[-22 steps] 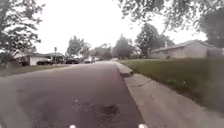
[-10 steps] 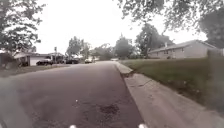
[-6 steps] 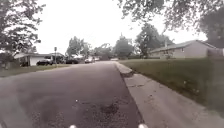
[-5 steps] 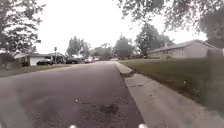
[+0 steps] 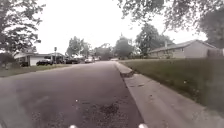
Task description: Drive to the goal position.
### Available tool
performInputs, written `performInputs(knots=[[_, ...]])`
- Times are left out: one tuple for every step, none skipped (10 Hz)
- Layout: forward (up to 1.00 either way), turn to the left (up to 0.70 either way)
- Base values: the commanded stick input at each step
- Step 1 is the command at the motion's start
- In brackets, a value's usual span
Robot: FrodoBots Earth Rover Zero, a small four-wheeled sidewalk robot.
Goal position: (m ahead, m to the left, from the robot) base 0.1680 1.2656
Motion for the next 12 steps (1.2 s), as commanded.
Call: performInputs(knots=[[0.07, 0.04], [0.07, 0.05], [0.07, 0.02], [0.07, 0.0], [0.07, 0.0], [0.07, 0.0], [0.07, 0.0], [0.07, 0.0], [0.07, 0.0], [0.07, 0.0], [0.07, 0.0], [0.07, 0.0]])
